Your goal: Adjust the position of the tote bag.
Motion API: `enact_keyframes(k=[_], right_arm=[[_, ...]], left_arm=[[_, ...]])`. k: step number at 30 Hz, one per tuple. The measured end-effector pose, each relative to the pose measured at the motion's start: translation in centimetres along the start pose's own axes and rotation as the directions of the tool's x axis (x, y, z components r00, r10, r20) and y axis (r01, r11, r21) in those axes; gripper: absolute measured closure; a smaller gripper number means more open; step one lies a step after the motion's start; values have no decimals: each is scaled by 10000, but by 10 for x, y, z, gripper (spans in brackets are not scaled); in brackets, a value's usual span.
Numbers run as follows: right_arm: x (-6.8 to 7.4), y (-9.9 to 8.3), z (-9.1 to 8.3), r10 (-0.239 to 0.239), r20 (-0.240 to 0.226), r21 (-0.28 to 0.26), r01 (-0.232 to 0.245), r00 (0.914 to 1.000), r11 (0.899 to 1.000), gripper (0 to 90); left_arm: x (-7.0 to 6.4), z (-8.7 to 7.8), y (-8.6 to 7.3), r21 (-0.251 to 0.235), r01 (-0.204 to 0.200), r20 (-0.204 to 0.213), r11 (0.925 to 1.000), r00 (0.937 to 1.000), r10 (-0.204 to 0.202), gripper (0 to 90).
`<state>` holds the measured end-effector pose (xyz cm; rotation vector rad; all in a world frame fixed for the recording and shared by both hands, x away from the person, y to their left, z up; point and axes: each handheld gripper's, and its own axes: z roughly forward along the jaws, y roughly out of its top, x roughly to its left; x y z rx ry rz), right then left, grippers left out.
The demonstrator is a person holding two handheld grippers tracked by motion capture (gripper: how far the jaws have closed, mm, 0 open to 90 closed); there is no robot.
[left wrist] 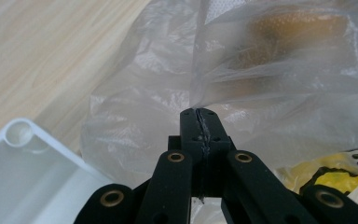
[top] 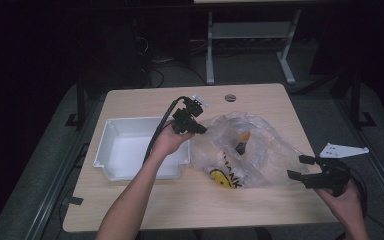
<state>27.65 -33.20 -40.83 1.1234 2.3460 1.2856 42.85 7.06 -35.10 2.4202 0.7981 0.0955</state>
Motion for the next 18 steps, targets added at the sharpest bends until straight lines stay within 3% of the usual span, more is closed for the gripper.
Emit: enact_keyframes(k=[8, 11, 15, 18], right_arm=[[-2, -2, -1, 88, 21, 11, -88, 10000, 10000, 219], [-2, -3, -2, 40, 56, -4, -40, 10000, 10000, 219], [-2, -3, -3, 105, 68, -12, -105, 9999, 9999, 219], [-2, -3, -3, 100, 79, 1, -100, 9999, 9999, 219]], left_arm=[[7, 8, -11, 38, 309, 287, 9995, 9991, -310, 900], [6, 9, -12, -187, 584, 475, 9981, 9972, -575, 900], [8, 3, -13, -427, 596, 767, 9973, 9955, -562, 898], [7, -2, -14, -637, 662, 832, 9958, 9947, -608, 840]])
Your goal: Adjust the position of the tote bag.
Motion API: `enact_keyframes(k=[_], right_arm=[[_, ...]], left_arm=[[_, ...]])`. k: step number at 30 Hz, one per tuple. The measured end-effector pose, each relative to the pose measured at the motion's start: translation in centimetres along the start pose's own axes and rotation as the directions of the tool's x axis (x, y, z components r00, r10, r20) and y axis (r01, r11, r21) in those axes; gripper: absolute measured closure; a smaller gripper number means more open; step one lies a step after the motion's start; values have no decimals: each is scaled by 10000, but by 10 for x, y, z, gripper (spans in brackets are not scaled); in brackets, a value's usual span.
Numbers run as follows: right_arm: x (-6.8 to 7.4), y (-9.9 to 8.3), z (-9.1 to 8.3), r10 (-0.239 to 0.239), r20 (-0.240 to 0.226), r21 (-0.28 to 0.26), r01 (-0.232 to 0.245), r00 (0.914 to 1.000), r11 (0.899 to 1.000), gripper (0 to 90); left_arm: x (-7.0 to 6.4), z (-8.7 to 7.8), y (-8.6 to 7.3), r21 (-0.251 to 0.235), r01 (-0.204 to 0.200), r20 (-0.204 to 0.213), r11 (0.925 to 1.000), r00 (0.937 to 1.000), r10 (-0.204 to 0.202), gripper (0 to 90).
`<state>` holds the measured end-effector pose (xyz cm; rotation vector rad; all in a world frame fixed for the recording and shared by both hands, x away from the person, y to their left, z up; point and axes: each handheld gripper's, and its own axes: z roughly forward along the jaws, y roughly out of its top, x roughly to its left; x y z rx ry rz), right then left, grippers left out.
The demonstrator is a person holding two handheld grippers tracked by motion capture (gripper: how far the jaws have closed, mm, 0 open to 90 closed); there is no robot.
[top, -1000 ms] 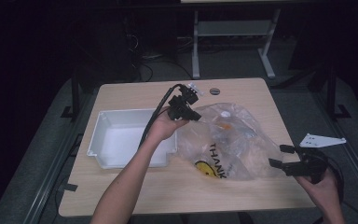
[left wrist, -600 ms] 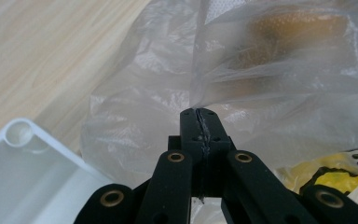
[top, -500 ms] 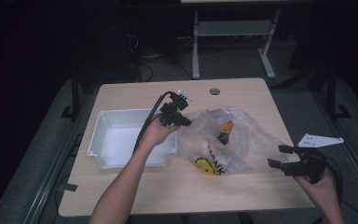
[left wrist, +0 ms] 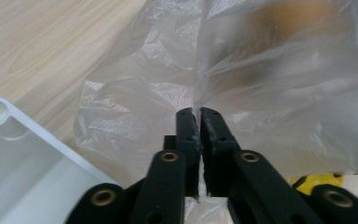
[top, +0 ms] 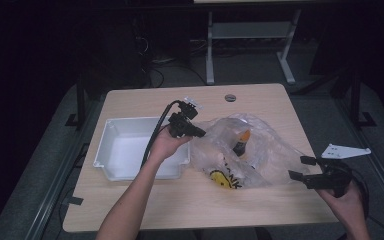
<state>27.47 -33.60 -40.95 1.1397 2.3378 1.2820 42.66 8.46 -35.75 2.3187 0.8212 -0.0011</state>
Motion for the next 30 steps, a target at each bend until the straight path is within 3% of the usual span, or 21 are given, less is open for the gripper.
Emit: enact_keyframes(k=[12, 19, 26, 30], right_arm=[[0, 0, -1, -9, 17, -6, 9, 10000, 10000, 219], [1, 0, -1, -17, 8, -38, 17, 10000, 10000, 219], [2, 1, 0, -38, -38, -30, 38, 10000, 10000, 219], [1, 1, -1, -48, -49, -60, 48, 10000, 10000, 219]], left_arm=[[-7, -28, 0, -782, -95, 273, 9969, 9996, 116, 694], [-24, -41, 8, -1173, -641, 354, 9910, 9970, 687, 618], [-52, -49, 27, -1508, -1389, 528, 9788, 9875, 1483, 528], [-72, -52, 38, -1614, -1919, 691, 9680, 9763, 2051, 482]])
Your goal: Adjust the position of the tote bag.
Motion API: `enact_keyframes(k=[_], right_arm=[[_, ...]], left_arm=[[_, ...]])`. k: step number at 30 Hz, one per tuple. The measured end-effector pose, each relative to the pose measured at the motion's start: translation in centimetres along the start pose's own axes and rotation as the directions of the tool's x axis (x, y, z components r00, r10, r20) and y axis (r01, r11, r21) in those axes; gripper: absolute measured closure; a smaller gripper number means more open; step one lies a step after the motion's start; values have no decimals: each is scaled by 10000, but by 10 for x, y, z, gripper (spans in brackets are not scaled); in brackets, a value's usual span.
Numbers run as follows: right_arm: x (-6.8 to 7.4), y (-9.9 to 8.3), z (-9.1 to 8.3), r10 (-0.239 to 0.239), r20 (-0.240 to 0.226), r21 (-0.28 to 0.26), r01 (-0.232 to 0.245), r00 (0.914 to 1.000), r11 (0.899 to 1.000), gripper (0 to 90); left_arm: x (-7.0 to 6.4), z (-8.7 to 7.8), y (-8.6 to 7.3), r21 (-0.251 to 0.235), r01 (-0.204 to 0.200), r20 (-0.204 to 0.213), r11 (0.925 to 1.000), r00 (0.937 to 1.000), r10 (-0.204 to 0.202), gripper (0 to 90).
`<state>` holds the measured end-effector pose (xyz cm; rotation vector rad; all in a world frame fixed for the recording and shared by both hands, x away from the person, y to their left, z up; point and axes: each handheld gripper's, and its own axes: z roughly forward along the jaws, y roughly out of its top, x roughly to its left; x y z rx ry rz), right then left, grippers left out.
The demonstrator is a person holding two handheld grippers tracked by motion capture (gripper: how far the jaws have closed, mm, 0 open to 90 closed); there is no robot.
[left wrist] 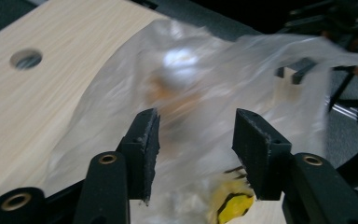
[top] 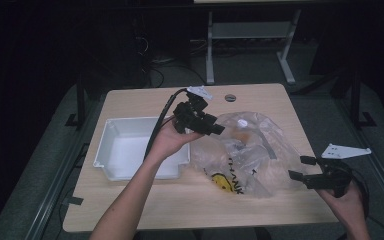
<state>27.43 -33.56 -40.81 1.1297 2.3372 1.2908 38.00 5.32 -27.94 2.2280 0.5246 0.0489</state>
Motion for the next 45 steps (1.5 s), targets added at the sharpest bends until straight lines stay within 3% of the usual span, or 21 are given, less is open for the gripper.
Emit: enact_keyframes(k=[6, 14, 22, 27, 29, 31, 36, 42, 45], right_arm=[[0, 0, 0, 5, -32, -6, -5, 10000, 10000, 219], [-1, 0, -1, -1, -27, -34, 1, 10000, 10000, 219], [-1, 0, 0, 24, -84, 0, -24, 10000, 10000, 219], [-1, 0, 1, 45, -144, 23, -45, 9999, 10000, 219], [-1, 0, 1, 43, -151, 23, -42, 9999, 10000, 219], [-1, 0, 1, 38, -155, 19, -38, 9999, 10000, 219], [-2, 1, 0, 9, -121, -34, -10, 9999, 10000, 219], [-3, 4, -2, -62, -130, -146, 60, 9999, 9999, 219], [-3, 10, -4, -84, -137, -259, 80, 9999, 9996, 223]], left_arm=[[-21, 5, 17, 113, -760, 466, 9970, 9961, 754, 414], [-38, 17, 29, 91, -1231, 1165, 9923, 9858, 1212, 257], [-45, 36, 34, 649, -1262, 1168, 9899, 9861, 1181, 218], [-41, 47, 34, 1108, -1511, 838, 9823, 9863, 1423, 198], [-37, 50, 34, 1247, -1374, 864, 9826, 9881, 1272, 205], [-33, 53, 34, 1326, -1282, 706, 9828, 9903, 1197, 261], [-25, 57, 32, 1767, -1493, 171, 9729, 9888, 1486, 542], [-19, 61, 26, 2035, -1588, 41, 9661, 9869, 1613, 779], [-15, 60, 22, 1941, -1573, 17, 9683, 9871, 1600, 895]])
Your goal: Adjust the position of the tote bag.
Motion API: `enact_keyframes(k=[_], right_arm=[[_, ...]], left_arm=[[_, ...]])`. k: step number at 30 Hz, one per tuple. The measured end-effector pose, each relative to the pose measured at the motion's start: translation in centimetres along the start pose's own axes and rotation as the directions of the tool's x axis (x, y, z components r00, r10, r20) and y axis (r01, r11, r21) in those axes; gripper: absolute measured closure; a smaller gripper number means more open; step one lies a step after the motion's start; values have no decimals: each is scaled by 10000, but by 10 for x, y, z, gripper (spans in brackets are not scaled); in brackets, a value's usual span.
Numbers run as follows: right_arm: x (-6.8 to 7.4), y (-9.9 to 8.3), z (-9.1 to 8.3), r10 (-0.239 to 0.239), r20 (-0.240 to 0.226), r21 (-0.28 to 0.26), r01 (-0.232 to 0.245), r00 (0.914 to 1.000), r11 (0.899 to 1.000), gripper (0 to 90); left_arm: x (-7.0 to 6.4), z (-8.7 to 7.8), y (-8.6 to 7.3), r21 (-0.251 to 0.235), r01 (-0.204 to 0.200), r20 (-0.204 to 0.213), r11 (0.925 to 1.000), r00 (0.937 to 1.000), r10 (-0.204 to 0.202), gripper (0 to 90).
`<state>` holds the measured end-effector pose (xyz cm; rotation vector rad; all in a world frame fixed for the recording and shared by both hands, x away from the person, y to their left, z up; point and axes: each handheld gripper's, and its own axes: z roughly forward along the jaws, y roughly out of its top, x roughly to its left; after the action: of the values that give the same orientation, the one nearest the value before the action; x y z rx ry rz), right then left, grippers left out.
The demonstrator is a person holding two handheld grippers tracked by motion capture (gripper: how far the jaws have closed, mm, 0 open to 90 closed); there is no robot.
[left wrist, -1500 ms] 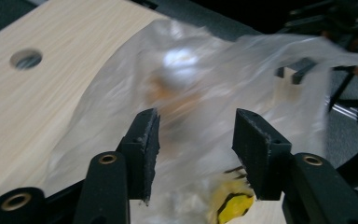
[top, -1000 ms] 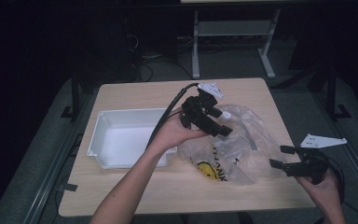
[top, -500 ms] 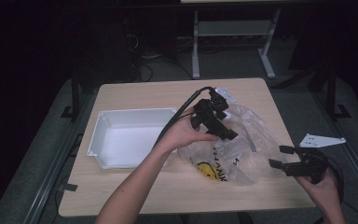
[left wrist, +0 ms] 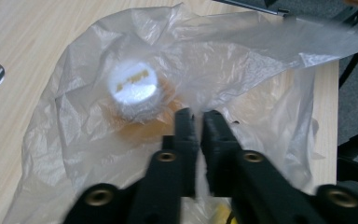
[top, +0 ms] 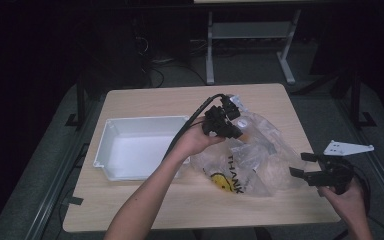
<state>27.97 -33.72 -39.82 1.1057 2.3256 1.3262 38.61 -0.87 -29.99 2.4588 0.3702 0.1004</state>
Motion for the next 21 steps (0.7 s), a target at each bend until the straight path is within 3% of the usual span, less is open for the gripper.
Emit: enact_keyframes(k=[5, 11, 21], right_arm=[[-5, 19, 3, -233, 28, 63, 233, 9997, 9997, 239], [-20, 44, 16, -246, -162, 24, 246, 9996, 9997, 263], [-33, 71, 54, -638, -78, 895, 642, 9979, 9939, 310]], left_arm=[[8, -4, -9, -242, 288, -59, 9993, 9996, -290, 900], [17, -15, -21, -544, 547, -165, 9970, 9983, -556, 900], [37, -25, -46, -588, 1081, -365, 9924, 9932, -1104, 900]])
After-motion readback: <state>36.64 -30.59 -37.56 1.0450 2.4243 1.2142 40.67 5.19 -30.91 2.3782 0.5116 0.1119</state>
